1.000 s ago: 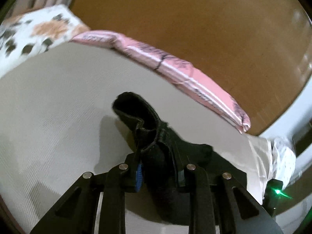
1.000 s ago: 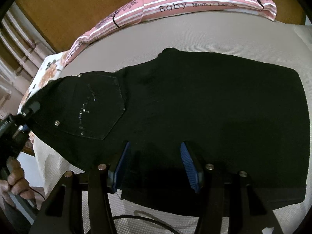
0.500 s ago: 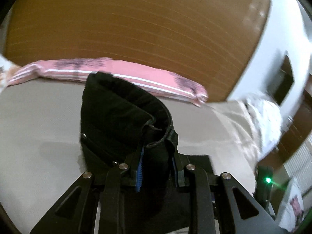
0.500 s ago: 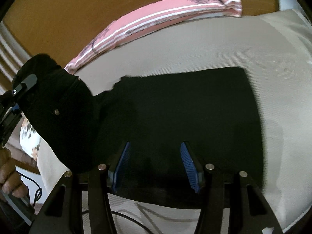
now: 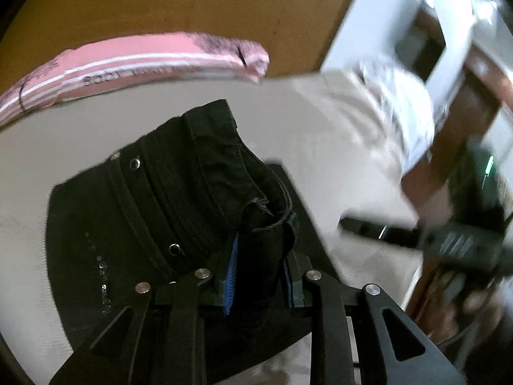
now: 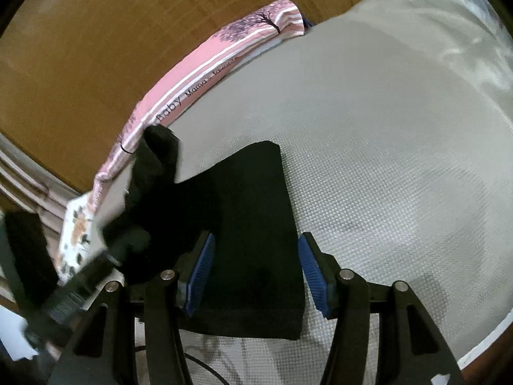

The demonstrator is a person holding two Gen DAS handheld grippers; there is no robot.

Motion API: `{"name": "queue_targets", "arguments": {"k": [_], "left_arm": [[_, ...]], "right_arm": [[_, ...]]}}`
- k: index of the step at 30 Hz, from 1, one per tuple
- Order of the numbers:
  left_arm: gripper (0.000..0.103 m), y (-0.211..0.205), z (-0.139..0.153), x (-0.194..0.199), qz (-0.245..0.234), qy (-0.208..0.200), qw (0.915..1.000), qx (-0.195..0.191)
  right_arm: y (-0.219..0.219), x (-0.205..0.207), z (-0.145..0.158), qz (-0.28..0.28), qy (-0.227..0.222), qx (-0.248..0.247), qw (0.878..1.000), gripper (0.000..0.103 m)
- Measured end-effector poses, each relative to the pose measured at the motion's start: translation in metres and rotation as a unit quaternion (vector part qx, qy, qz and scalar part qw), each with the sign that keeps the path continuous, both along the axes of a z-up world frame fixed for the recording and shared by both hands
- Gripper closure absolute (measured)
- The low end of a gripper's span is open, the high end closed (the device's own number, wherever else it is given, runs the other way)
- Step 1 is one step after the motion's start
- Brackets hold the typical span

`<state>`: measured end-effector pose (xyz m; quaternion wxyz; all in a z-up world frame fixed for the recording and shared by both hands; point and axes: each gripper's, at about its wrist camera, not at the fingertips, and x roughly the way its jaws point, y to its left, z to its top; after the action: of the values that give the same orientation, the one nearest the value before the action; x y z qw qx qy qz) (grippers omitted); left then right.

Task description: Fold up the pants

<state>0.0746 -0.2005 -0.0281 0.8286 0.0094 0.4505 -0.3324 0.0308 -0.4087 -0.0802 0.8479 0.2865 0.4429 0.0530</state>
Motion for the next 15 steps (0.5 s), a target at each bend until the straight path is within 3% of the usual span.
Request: {"name": "queue_targets", "arguments": {"k": [2,6,7,11,15], "left_arm": [[0.076,-0.013,-0.014,-0.004,-0.02,-0.002,0.9991,0.037],[0.06,-0.02,-0.009,-0.017,-0.046,-0.028,0.9971,0.054],[0.055,-0.021,-0.006,-0.021,-0.058,-0.029,0.9965,0.054],[0.052,-0.002,0.008,-0.029,-0.074,-0.024,0.9968,0.02],[0.046,0.042,0.025,-0.023,-0.02,-0.037,0.9991,-0.001]], "right_arm": [[0.0,0.002,-0.004,0.005,-0.005,0.016,1.0,0.05],[0.003,0.017,-0.013,0.043,-0.004,0.076,0.996,0.05],[0.002,0.02,-0.015,0.05,-0.003,0.086,0.995,0.05],[0.012,0.037,-0.026,0.1,0.002,0.106,0.989,0.05],[0.021,0.052,-0.039,0.14,0.014,0.115,0.983,0.05]]}}
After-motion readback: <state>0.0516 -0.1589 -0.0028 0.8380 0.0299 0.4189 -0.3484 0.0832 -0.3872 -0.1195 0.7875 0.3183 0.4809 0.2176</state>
